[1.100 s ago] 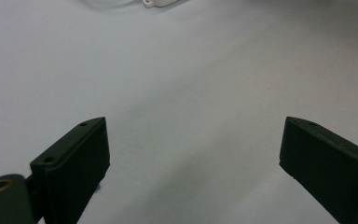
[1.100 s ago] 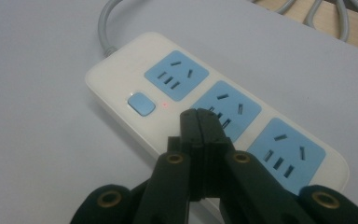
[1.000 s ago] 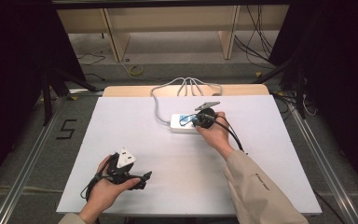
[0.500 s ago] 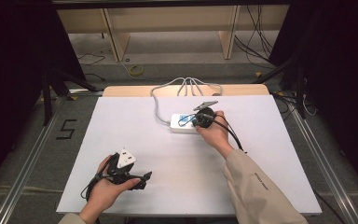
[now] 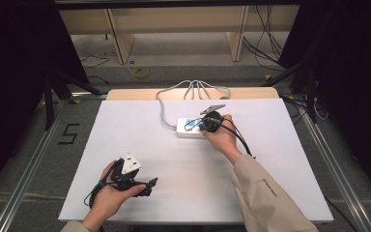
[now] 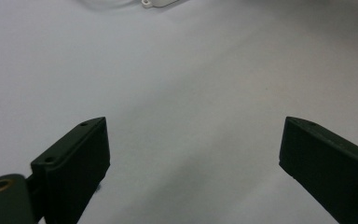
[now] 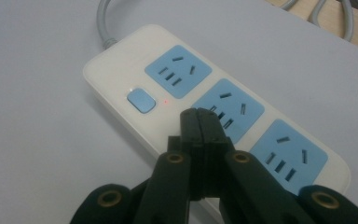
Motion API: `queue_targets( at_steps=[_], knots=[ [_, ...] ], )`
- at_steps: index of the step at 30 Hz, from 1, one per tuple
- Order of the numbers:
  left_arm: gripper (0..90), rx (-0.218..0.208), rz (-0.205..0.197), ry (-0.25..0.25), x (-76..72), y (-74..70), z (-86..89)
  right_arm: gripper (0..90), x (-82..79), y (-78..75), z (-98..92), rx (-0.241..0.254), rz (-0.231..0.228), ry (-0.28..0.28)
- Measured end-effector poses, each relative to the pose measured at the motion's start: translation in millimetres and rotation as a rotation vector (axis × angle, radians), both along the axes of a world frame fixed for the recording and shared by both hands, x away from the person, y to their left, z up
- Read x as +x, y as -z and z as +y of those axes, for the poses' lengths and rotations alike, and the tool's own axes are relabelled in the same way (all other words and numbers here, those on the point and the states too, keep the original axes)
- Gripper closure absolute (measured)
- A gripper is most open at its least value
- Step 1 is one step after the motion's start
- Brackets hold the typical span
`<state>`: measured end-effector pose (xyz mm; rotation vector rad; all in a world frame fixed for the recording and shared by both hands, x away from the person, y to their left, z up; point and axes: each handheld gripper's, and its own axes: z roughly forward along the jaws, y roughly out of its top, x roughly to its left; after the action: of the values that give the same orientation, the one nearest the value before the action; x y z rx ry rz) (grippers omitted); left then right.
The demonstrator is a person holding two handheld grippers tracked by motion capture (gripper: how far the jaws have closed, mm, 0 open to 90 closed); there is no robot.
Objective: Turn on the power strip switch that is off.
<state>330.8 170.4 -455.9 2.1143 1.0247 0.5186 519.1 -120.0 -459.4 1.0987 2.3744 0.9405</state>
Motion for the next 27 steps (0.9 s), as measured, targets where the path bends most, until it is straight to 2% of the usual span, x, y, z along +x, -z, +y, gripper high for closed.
queue_targets(
  at_steps=[13,21,27],
  knots=[
    [8.1,0.0,-0.001,0.0,-0.2,0.0,-0.3,90.0,1.9,-1.5,0.9,-0.011,0.023,0.003],
    [8.1,0.0,-0.003,-0.001,-0.4,-0.1,-0.3,90.0,2.6,-3.4,4.1,-0.044,0.027,0.001],
    [8.2,0.0,-0.003,-0.001,-0.5,-0.1,-0.3,90.0,3.6,-3.8,3.6,-0.03,0.046,0.012]
  ],
)
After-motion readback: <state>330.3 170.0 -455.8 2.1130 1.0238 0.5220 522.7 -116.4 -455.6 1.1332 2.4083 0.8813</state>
